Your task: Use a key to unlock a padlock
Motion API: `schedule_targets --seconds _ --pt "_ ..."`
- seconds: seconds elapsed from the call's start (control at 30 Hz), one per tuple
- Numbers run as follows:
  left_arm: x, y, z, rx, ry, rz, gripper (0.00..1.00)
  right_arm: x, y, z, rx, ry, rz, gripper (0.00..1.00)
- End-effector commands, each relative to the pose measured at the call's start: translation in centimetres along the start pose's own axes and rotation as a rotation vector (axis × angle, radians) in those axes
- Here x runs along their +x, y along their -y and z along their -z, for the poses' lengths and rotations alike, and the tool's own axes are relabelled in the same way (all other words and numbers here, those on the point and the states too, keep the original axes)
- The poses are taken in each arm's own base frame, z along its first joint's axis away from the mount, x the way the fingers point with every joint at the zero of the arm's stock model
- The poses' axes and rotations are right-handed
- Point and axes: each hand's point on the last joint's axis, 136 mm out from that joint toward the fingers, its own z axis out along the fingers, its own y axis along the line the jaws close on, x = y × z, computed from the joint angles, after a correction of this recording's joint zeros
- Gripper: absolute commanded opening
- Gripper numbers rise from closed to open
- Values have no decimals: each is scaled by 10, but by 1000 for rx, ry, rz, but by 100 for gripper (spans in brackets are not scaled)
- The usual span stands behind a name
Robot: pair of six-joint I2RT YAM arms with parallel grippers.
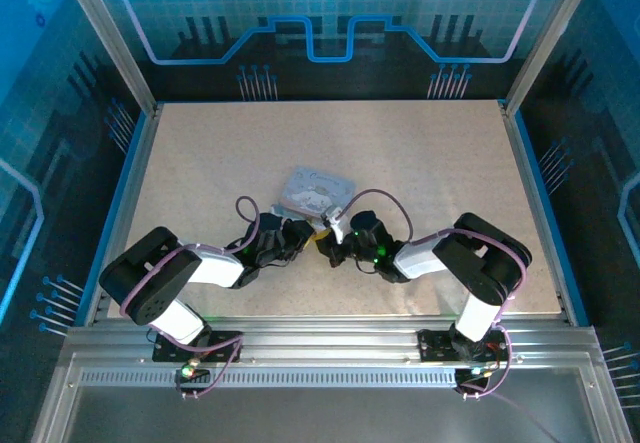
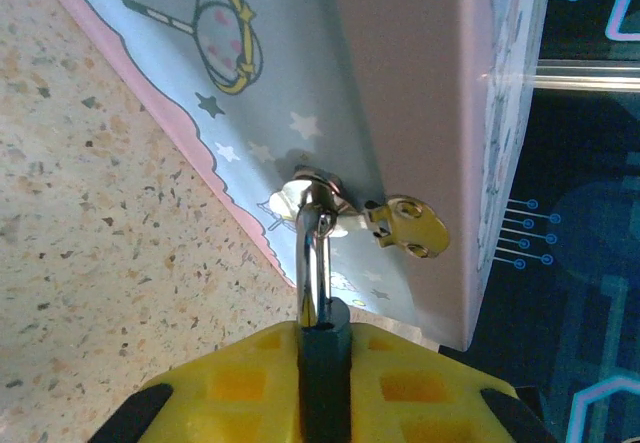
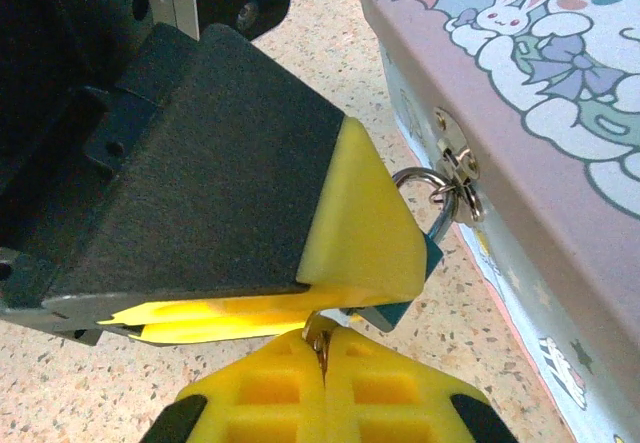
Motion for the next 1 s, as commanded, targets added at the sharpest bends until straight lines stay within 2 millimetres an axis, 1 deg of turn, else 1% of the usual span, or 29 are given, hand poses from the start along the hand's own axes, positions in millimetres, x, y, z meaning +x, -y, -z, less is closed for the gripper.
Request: schedule_targets --seconds 0.0,0.23,0.5,0.73,0.83,0.97 --pt "7 -2 -2 -10 -34 -21 19 1 35 -1 118 -16 -57 0" --pt "4 2 -2 -14 -27 -41 30 7 39 -1 133 -36 -51 0" --pt "-2 5 7 -34 -1 -69 44 7 35 -1 113 -38 -42 0" --pt "-14 15 26 -48 41 -120 55 0 31 4 82 -28 -71 0" --pt "-20 20 36 -68 57 -151 60 -2 32 4 70 -43 -114 0" --pt "-34 20 50 -92 92 -163 65 -5 30 3 34 -74 -189 0"
